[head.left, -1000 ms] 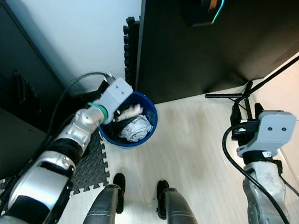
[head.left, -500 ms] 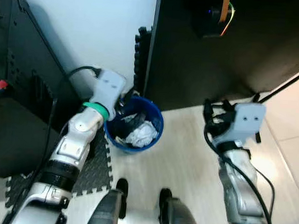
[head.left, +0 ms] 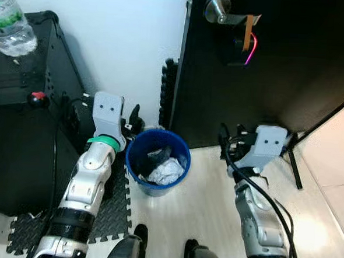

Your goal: Clean up the room

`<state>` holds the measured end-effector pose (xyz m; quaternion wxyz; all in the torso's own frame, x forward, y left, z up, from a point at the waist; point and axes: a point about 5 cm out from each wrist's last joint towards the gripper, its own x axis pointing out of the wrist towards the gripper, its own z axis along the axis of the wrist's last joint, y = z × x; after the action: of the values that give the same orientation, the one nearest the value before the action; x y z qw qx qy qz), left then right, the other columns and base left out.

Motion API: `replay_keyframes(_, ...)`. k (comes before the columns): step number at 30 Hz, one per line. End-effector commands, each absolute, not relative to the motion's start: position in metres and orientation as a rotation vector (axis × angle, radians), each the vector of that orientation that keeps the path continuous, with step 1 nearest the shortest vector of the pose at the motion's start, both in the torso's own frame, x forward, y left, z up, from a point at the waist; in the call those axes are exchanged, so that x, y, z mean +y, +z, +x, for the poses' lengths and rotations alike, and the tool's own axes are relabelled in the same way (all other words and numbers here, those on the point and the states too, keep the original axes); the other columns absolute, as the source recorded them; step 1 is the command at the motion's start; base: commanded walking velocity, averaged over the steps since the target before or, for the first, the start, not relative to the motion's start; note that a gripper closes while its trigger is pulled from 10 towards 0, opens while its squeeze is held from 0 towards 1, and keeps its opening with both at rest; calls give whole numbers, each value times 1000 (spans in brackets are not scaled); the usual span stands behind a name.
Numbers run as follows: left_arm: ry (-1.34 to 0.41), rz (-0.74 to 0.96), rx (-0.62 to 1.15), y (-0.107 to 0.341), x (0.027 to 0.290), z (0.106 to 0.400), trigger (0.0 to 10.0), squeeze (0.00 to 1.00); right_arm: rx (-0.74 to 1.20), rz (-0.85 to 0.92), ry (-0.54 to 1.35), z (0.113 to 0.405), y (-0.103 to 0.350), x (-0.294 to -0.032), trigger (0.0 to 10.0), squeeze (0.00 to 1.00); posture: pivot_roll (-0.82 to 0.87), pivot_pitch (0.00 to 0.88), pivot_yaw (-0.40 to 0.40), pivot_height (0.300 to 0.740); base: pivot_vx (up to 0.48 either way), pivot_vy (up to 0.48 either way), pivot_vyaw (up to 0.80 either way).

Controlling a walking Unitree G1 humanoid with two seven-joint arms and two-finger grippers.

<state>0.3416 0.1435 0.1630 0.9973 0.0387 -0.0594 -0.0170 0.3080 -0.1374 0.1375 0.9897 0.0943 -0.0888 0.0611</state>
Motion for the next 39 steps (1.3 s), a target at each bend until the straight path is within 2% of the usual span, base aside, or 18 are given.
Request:
replay_keyframes(1, -1, 88, -75, 157, 147, 340, 10000, 0, -160, 200, 113, 306, 129, -140, 10000, 0, 16, 74, 27, 740, 0, 0, 0)
replay_keyframes(6, 33, 90, -58, 159, 151, 340, 10000, 0, -167, 187, 116, 312, 129, -142, 10000, 0, 19, 69, 25, 740, -48, 0, 0)
replay_keyframes(35, 31, 98, -51, 158, 145, 340, 10000, 0, -155, 161, 105, 312, 119, -145, 10000, 0, 12, 76, 28, 740, -338, 0, 0)
replay_keyframes(39, -2, 85, -2, 153, 140, 340, 10000, 0, -132, 166, 104, 313, 115, -146, 10000, 0, 12, 75, 27, 740, 0, 0, -394)
